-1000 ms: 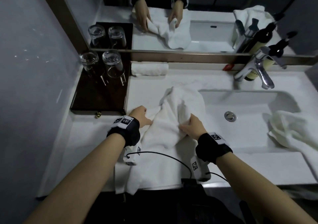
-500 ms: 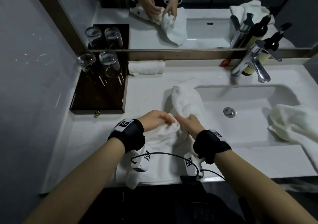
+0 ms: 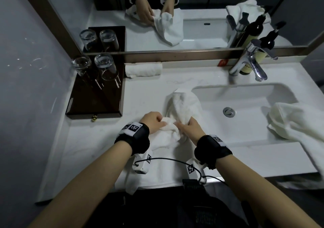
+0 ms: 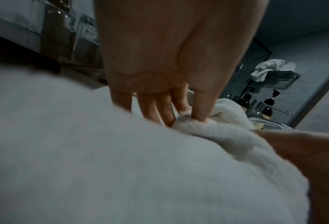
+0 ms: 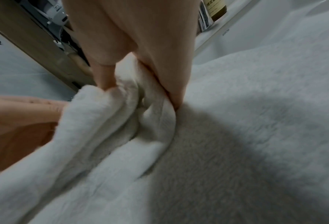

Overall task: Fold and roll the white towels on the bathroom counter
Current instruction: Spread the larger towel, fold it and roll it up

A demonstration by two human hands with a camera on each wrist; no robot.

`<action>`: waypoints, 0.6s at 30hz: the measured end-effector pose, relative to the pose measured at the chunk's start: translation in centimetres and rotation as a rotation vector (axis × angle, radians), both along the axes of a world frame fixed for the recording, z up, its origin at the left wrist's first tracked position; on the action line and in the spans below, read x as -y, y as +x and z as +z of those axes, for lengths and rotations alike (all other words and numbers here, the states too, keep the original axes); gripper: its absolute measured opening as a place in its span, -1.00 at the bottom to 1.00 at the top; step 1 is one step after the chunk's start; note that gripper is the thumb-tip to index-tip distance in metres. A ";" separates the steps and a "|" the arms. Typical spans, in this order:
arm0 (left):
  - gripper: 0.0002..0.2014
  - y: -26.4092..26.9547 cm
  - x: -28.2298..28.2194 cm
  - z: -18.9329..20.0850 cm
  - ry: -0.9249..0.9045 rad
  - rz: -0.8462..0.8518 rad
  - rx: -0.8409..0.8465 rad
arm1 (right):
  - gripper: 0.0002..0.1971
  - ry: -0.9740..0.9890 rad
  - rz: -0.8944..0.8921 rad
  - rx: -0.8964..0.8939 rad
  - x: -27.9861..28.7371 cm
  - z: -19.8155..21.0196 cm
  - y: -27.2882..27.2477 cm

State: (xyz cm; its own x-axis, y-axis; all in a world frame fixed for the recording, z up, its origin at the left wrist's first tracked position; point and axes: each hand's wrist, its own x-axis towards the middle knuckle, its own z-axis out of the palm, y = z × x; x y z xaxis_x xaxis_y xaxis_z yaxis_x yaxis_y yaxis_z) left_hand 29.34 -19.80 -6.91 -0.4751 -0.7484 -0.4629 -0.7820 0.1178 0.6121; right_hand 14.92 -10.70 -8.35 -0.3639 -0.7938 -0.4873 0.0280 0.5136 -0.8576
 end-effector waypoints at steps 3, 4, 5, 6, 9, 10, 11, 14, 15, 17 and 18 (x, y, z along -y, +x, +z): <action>-0.92 0.5 1.2 1.1 -0.123 0.149 -0.096 | -0.72 -0.053 -0.066 0.120 0.0 0.6 -0.1; -0.93 0.8 1.9 1.6 -0.147 0.211 -0.129 | -0.73 -0.038 -0.093 0.145 0.1 0.8 -0.4; -0.90 1.0 2.6 2.1 -0.176 0.276 -0.160 | -0.77 -0.022 -0.110 0.151 0.2 1.0 -0.8; -0.87 1.4 3.3 2.6 -0.213 0.334 -0.192 | -0.83 -0.014 -0.116 0.143 0.4 1.3 -1.1; -0.91 2.3 5.1 4.2 -0.340 0.411 -0.293 | -0.89 -0.027 -0.105 0.115 1.1 2.0 -1.7; -0.90 2.5 5.4 4.7 -0.371 0.405 -0.317 | -0.90 -0.036 -0.104 0.107 1.5 2.3 -1.6; -0.88 2.6 5.6 5.0 -0.389 0.383 -0.326 | -0.91 -0.050 -0.104 0.105 1.8 2.7 -1.5; -0.86 2.5 5.4 5.7 -0.338 0.288 -0.340 | -0.87 -0.096 -0.084 0.142 3.3 3.8 -0.4; -0.83 2.4 5.2 5.7 -0.252 0.254 -0.365 | -0.86 -0.110 -0.070 0.161 3.8 4.1 0.2; -0.69 2.3 4.5 5.3 -0.012 0.151 -0.421 | -0.82 -0.129 -0.024 0.182 4.7 4.5 1.5; -0.60 2.4 4.1 5.1 0.086 0.091 -0.428 | -0.81 -0.128 0.007 0.178 5.1 4.6 2.1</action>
